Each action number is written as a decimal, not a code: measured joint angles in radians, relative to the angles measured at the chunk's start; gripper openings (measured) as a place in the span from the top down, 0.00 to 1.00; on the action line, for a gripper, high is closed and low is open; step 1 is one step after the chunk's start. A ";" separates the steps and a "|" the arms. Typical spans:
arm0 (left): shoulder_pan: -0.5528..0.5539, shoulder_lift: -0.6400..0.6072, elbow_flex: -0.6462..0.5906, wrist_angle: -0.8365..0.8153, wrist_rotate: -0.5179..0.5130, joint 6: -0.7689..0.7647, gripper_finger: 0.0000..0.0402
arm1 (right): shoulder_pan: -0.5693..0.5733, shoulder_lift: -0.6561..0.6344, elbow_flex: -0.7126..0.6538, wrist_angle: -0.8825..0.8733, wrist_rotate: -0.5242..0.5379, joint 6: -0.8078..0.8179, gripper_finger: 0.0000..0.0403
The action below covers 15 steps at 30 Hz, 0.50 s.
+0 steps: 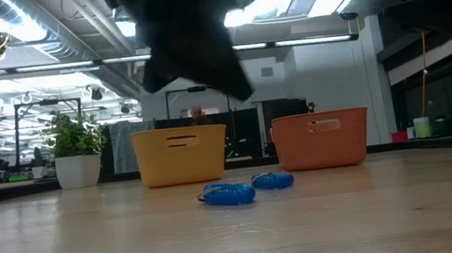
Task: Sort spring keychains
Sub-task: Put the blue spring keychain into the yellow bin
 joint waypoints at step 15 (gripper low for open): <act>0.101 0.000 0.000 -0.085 0.161 -0.171 0.72 | 0.000 0.000 0.000 0.000 0.000 0.000 0.96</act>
